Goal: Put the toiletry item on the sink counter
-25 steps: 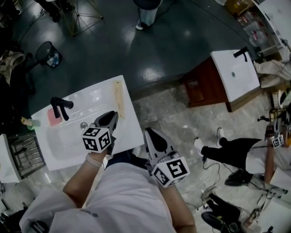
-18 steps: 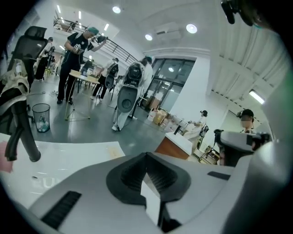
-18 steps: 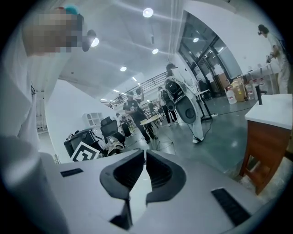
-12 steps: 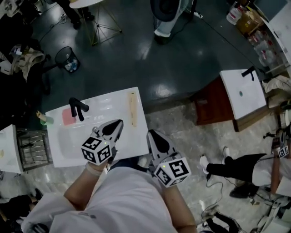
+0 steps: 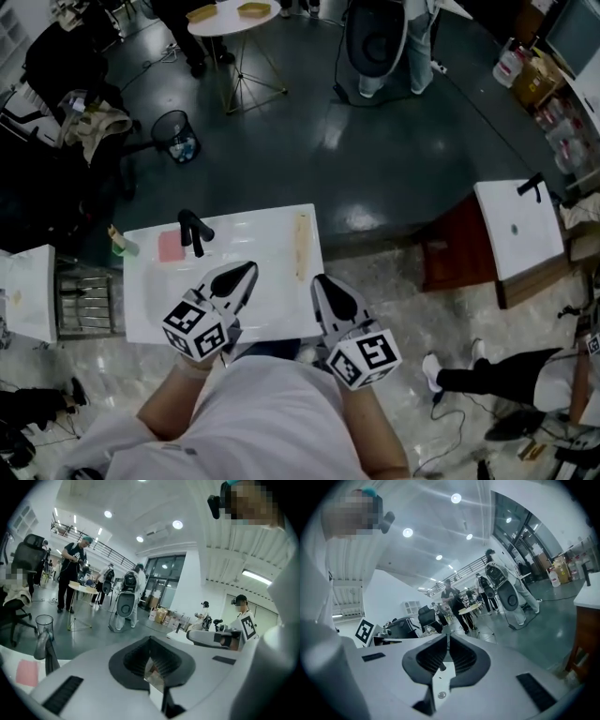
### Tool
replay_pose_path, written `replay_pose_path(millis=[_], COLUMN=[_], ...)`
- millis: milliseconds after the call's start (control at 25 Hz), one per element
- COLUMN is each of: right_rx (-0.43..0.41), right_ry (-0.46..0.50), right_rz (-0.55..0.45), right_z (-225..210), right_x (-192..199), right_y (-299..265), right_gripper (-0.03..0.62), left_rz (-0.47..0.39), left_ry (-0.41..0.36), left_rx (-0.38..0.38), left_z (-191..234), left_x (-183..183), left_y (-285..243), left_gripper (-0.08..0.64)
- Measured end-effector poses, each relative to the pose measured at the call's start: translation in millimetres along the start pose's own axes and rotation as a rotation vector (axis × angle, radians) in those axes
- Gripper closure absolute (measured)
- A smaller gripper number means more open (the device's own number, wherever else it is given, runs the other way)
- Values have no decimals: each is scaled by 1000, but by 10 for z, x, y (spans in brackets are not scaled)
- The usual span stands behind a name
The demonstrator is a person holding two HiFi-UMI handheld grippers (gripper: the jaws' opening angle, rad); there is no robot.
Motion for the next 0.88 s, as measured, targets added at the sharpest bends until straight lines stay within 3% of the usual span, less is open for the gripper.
replay_pose_path(millis=[480,880], right_rx=[-108,-166], right_ry=[29,82], right_rz=[10,41], right_z=[311,554], right_x=[-153,-146], right_y=[-146,-290], right_gripper=[565,563], left_rz=[-78,-111], left_ry=[-23,-18], left_rx=[-149,-216], left_z=[169,313], left_x=[-267,-257], left_y=[526,804], left_gripper=[543,543])
Point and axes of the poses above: the fingertips, and each gripper's own axes: y backward along the fingers, z to its left, x out of its underside, the point moved 3 cm from there along y, backward along the fingers, and after that the axes turned 12 degrees about -y, right-handed, at the moved point
